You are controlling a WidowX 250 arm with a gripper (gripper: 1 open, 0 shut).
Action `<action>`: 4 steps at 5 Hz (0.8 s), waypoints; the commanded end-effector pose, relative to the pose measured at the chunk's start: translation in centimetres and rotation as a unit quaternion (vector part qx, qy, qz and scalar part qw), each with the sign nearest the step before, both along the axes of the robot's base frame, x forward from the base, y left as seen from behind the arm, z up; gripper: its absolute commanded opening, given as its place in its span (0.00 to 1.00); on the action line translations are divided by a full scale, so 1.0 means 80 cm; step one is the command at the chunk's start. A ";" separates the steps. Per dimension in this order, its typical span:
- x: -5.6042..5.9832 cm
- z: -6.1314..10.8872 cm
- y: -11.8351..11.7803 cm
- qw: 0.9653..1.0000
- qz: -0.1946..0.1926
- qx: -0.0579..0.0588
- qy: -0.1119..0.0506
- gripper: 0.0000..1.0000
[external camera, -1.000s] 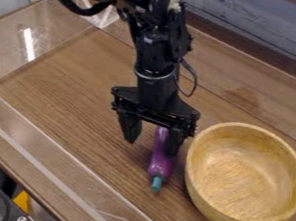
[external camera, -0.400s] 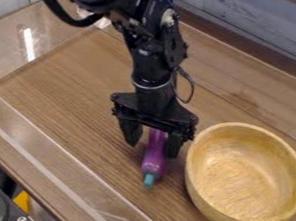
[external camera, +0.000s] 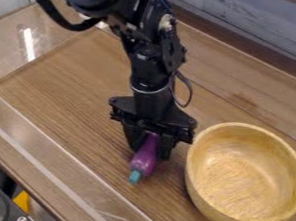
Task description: Put the purple eggplant in the brown bowl
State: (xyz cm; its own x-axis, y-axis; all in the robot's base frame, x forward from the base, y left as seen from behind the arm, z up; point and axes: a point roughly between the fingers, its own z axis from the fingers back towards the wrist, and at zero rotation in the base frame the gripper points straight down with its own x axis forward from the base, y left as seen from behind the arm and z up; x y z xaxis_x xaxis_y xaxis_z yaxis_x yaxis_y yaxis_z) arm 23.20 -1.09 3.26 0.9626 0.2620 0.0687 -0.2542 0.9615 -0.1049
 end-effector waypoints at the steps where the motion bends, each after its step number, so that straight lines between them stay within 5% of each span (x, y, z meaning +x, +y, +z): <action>1: 0.009 0.022 -0.003 1.000 -0.002 0.002 -0.024 0.00; 4: 0.007 0.036 -0.012 1.000 0.001 0.002 -0.008 0.00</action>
